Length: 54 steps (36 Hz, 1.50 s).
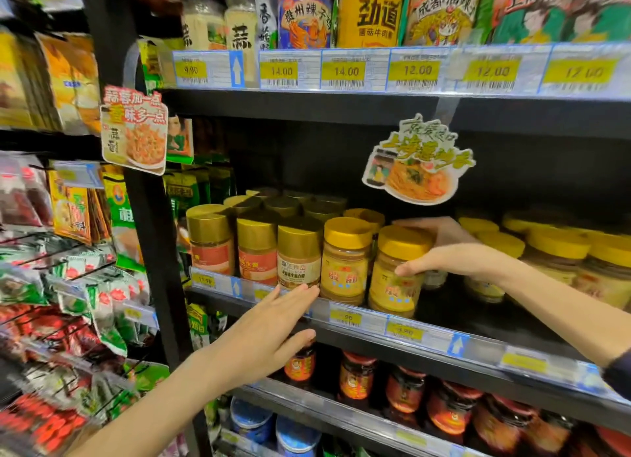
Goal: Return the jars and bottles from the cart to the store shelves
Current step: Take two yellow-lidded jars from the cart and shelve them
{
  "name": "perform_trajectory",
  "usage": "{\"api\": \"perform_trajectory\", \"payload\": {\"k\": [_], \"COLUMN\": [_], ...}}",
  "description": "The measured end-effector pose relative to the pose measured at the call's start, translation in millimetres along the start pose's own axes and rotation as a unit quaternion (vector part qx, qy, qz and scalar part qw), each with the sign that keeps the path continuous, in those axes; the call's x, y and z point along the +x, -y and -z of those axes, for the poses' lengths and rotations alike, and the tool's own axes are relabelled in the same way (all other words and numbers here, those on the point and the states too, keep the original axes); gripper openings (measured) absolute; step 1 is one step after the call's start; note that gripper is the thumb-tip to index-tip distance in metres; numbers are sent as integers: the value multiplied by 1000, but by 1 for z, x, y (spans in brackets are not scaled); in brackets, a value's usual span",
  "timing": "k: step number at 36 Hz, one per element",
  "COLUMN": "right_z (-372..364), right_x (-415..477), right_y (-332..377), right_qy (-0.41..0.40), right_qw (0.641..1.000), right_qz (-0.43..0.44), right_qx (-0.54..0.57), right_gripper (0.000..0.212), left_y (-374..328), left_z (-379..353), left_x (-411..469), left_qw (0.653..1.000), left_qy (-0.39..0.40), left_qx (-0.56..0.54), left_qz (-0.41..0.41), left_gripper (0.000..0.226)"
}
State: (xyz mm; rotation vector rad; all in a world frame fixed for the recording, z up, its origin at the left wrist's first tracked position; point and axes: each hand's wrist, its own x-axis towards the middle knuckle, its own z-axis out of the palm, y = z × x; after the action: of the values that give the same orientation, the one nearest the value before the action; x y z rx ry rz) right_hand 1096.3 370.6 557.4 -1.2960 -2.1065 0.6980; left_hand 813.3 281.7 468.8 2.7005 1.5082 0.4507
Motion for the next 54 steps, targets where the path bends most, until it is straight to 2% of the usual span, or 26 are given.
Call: {"api": "perform_trajectory", "payload": {"k": [2,5,9,15,21,25,26,28,31,35,42,48,54], "right_z": [-1,-2,-2,-3,-2,2,3,0,-10,-45,-149,-241,-331], "right_x": [2,3,4,6,0,-20,-28,-46,-71,-94,-107,-101,-78], "right_y": [-1,-1,-3,-2,1,11,14,20,29,47,93,144,204], "right_qy": [11,19,22,32,38,20,9,-24,-65,-10,111,217,304], "right_qw": [1000,1000,999,999,992,995,995,993,966,953,949,931,904], "right_qz": [10,11,17,3,-18,-27,-23,10,78,105,99,137,178], "right_qx": [8,18,28,-18,-122,-99,-94,-117,-237,-283,-278,-260,-245], "right_gripper": [98,79,71,79,94,104,105,94,82,76,61,59,61], "left_y": [0,-1,-6,-8,-12,-13,-11,-6,3,16,57,93,120], "left_z": [-1,0,3,2,7,15,16,20,27,39,59,69,81], "left_x": [0,-1,-1,-2,-2,-6,-9,-17,-35,-72,-179,-296,-406], "left_qw": [1000,1000,1000,999,998,998,997,996,996,992,978,951,919], "left_qy": [-1,2,2,3,16,22,24,29,45,75,140,161,145], "left_qx": [-3,-12,-21,-31,-39,-41,-45,-49,-45,-39,-20,14,23], "left_qz": [0,5,17,27,40,50,54,62,69,91,153,265,367], "left_gripper": [68,67,67,67,65,63,63,64,63,62,62,62,61]}}
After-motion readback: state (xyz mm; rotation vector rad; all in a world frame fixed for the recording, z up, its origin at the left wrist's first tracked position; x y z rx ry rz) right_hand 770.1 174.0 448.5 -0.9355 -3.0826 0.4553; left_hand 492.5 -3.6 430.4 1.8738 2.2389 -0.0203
